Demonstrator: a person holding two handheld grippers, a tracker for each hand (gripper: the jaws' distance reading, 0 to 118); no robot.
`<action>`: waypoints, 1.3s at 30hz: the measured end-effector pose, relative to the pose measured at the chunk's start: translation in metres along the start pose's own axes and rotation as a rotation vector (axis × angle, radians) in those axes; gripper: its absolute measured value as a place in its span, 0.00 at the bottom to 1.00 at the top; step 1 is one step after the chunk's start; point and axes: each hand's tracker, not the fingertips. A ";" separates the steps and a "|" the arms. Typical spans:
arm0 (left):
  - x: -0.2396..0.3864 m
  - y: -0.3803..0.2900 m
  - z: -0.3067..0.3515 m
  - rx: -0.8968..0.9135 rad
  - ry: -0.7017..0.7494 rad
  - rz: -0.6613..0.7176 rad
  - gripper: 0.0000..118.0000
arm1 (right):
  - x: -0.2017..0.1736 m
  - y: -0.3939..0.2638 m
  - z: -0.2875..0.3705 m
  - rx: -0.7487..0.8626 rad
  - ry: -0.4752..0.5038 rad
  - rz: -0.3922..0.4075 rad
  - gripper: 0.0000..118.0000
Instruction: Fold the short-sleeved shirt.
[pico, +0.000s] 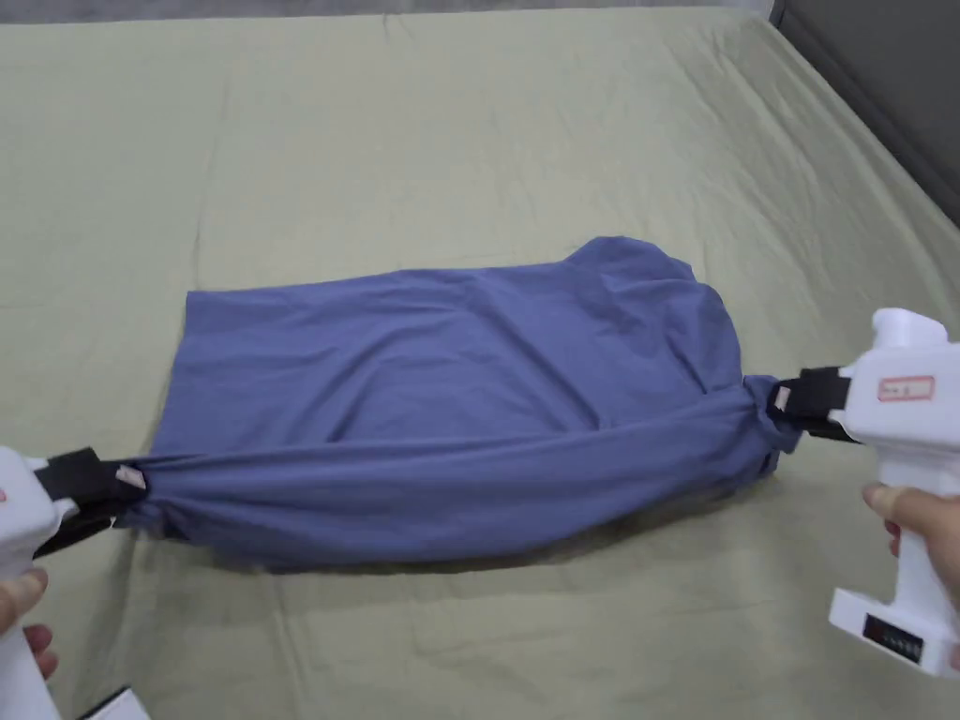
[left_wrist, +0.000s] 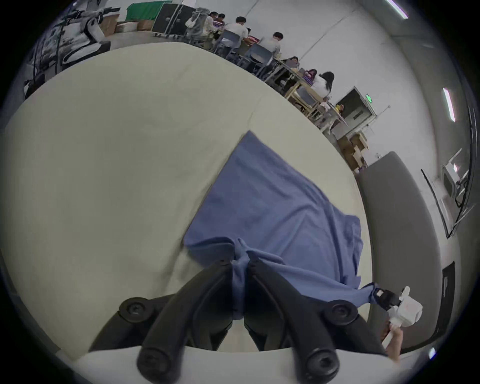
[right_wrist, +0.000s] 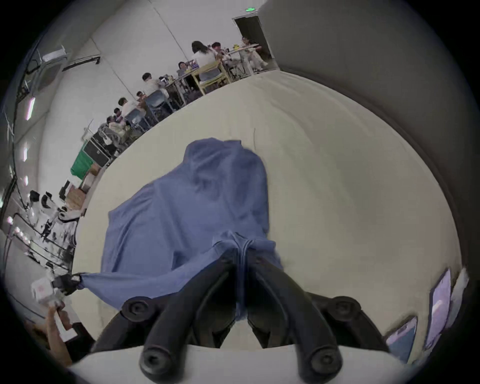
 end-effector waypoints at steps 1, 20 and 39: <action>0.004 0.010 -0.009 -0.002 -0.005 0.022 0.04 | -0.005 0.008 -0.012 -0.004 -0.012 0.008 0.06; 0.023 0.048 -0.142 -0.055 0.257 -0.150 0.15 | -0.025 0.041 -0.124 -0.121 -0.219 0.194 0.39; -0.008 -0.081 0.008 0.040 0.141 -0.405 0.00 | -0.073 -0.126 0.055 0.055 0.032 0.434 0.02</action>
